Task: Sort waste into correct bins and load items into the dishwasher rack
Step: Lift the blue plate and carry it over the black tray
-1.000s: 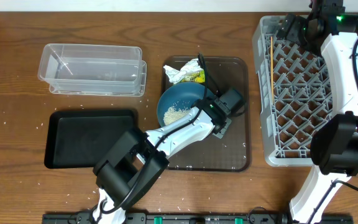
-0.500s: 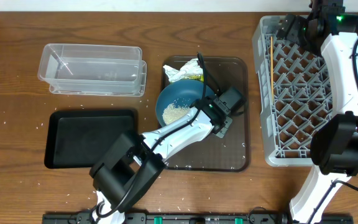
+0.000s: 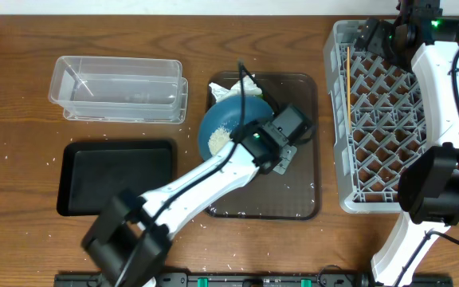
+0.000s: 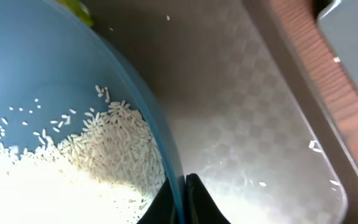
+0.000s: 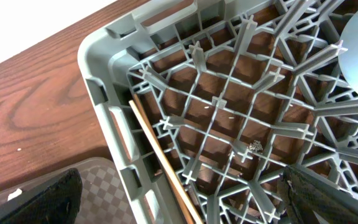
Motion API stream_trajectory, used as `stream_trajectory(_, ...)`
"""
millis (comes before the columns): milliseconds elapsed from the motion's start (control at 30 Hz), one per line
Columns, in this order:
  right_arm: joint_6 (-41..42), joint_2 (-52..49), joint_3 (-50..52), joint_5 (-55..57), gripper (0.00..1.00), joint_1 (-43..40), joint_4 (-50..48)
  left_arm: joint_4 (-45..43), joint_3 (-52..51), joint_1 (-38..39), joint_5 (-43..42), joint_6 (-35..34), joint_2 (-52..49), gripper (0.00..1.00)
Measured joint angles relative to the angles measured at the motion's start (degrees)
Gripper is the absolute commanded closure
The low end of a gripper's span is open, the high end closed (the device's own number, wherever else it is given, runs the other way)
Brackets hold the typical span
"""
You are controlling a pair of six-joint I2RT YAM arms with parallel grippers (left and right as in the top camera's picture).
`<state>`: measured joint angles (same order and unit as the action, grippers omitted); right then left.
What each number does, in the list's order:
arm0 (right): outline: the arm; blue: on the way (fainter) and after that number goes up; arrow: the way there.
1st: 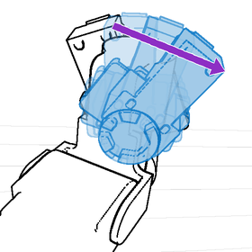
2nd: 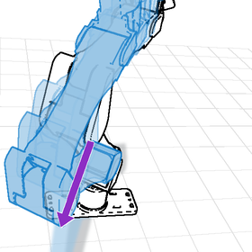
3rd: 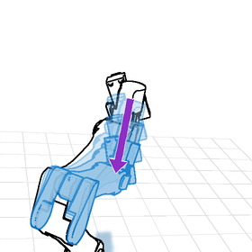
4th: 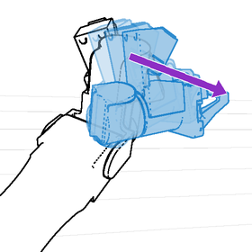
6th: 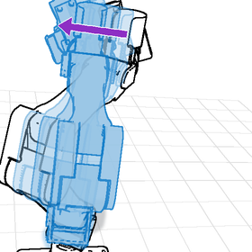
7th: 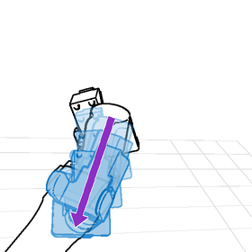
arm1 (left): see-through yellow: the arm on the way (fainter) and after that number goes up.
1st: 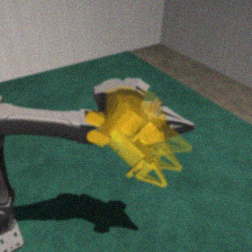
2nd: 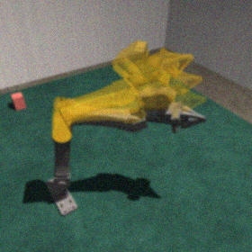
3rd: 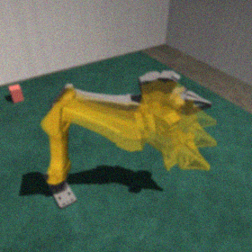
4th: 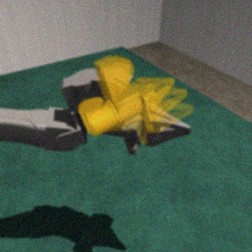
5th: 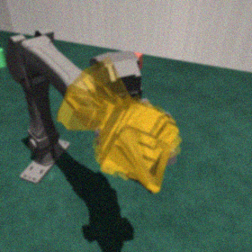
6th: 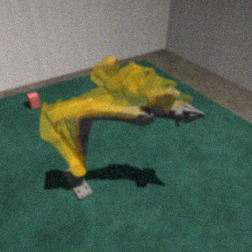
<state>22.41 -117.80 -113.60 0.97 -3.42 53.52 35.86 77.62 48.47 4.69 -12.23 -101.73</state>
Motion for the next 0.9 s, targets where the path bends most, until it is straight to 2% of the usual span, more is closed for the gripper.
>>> stream_trajectory(333, 0.0, 0.0, 0.0, 0.0, 0.01, 0.0, 0.0, 1.53, 0.0, -3.56, -0.2, -5.57, 7.98, 0.94)
stream_trajectory(700, 0.0, 0.0, 0.0, 0.0, 0.01, 0.0, 0.0, 8.96, 0.0, -20.13, -1.92, -13.9, 12.92, 0.94)
stream_trajectory(900, 0.0, 0.0, 0.0, 0.02, 0.01, 0.0, 0.0, 10.01, 0.0, -29.86, -8.39, -17.18, 14.1, 0.94)
